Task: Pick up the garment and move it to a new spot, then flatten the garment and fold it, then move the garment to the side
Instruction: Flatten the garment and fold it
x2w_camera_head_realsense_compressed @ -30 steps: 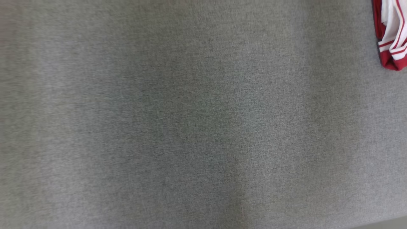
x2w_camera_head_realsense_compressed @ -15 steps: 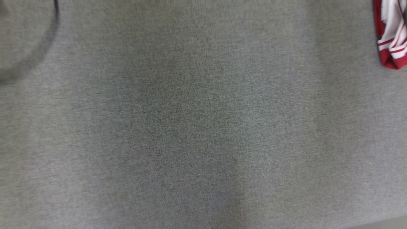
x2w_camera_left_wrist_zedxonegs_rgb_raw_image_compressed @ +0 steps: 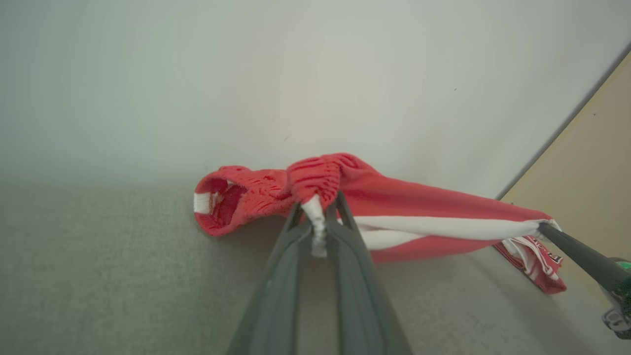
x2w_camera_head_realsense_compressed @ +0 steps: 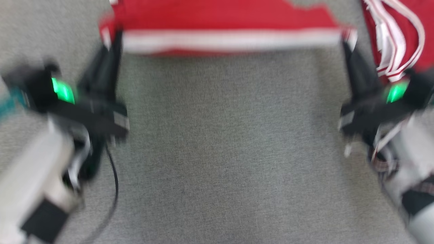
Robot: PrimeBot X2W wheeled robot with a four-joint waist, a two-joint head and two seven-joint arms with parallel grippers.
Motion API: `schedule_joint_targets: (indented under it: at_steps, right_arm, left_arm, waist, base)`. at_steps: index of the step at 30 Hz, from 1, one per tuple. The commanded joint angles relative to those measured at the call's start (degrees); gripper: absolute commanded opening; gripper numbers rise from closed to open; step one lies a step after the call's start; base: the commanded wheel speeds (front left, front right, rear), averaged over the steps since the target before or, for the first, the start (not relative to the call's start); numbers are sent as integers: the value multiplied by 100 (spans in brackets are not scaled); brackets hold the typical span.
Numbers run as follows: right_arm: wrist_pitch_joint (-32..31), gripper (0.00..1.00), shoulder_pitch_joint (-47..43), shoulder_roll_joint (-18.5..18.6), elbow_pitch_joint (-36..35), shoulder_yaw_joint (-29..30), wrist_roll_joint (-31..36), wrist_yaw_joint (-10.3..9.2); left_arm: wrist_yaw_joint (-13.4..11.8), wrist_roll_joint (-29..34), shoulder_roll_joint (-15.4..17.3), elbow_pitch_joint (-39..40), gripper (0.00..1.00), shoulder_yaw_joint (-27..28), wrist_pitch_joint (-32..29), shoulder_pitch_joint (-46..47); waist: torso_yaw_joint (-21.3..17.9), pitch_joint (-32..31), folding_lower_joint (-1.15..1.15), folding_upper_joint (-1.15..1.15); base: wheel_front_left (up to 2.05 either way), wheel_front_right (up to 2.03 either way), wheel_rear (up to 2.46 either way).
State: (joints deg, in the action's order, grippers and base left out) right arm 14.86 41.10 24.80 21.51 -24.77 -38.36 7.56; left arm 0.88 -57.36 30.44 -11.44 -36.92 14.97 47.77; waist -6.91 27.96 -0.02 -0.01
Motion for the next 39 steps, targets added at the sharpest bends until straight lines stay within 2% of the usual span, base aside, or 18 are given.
schedule_joint_targets:
  at_steps: [1, 4, 11, 19, 27, 32, 39]
  right_arm:
    - [-37, 0, -334, 69, -137, 24, 90, -17]
    - [-172, 0, -1062, 44, -486, 103, 166, -17]
    - [-549, 0, -2615, -56, -1313, 619, 364, -18]
    - [-1045, 0, -4021, -354, -2119, 1204, 684, -18]
    - [-1613, 0, -5273, -926, -2849, 1728, 839, -20]
    - [-1723, 0, -5385, -1198, -3023, 2066, 631, -21]
    - [-1854, 0, -4593, -979, -2826, 2099, 267, -19]
  left_arm:
    - [-68, 77, -16, 146, 0, 199, 26, -412]
    - [-92, 241, -50, 400, 0, 529, 27, -1363]
    - [73, 598, -314, 628, 0, 728, 23, -2950]
    - [158, 840, -451, 559, 0, 901, 24, -3768]
    - [175, 978, -600, 641, 0, 1136, 24, -4453]
    - [231, 1099, -717, 744, 0, 1259, 25, -4594]
    - [402, 1409, -901, 809, 0, 1155, 25, -4234]
  waist:
    - [15, -305, 2, 1]
    - [-5, -511, 2, 1]
    - [116, -961, 2, 1]
    - [252, -1273, 2, 1]
    - [311, -1599, 2, 1]
    - [335, -1656, 2, 1]
    - [407, -1647, 2, 1]
  base:
    - [0, 0, 0]
    - [0, 0, 0]
    - [0, 0, 0]
    - [0, 0, 0]
    - [0, 0, 0]
    - [0, 0, 0]
    - [0, 0, 0]
